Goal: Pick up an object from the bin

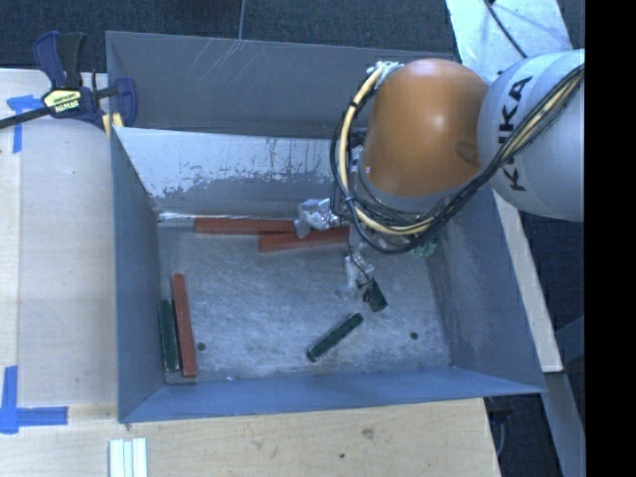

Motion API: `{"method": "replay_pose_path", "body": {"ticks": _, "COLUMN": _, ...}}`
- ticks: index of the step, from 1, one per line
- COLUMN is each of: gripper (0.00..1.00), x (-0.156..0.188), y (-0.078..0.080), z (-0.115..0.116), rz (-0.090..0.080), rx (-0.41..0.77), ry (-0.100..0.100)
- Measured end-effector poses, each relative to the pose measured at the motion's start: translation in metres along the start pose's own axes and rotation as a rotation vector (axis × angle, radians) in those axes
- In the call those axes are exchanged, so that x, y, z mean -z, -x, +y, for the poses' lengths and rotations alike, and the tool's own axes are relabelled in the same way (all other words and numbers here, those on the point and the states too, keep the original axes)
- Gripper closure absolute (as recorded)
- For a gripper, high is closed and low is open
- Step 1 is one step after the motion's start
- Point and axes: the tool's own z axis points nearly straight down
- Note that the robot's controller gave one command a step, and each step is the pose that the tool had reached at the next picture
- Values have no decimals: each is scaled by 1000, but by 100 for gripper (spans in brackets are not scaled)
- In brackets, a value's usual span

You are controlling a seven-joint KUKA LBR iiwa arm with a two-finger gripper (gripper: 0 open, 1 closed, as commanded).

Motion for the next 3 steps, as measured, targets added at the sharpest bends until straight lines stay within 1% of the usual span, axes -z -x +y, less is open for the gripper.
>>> {"method": "replay_pose_path", "body": {"ticks": 1, "gripper": 0, "x": -114, "y": -10, "z": 5, "rz": 2, "rx": 239, "ry": 1}}
{"method": "replay_pose_path", "body": {"ticks": 2, "gripper": 0, "x": -36, "y": -12, "z": -23, "rz": -5, "rx": 549, "ry": -5}}
{"method": "replay_pose_path", "body": {"ticks": 3, "gripper": 0, "x": 32, "y": -63, "z": -14, "rz": -3, "rx": 890, "ry": -3}}
